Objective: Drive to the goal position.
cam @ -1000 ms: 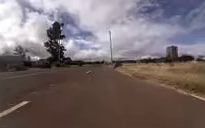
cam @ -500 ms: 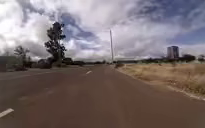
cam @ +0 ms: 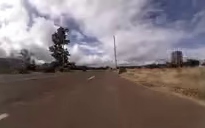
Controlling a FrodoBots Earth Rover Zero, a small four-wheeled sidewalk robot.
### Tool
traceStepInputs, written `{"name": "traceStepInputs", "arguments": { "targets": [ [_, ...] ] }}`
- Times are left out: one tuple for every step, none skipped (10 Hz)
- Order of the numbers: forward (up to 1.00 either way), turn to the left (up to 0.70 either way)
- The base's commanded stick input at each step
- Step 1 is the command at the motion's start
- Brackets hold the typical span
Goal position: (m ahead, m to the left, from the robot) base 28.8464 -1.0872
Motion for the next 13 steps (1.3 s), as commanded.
{"name": "traceStepInputs", "arguments": {
  "targets": [
    [0.70,0.00],
    [0.70,0.00],
    [0.70,0.00],
    [0.70,0.00],
    [0.70,0.00],
    [0.70,0.00],
    [0.70,0.00],
    [0.70,0.00],
    [0.70,0.00],
    [0.70,-0.02],
    [0.70,-0.11],
    [0.70,-0.20],
    [0.70,-0.29]
  ]
}}
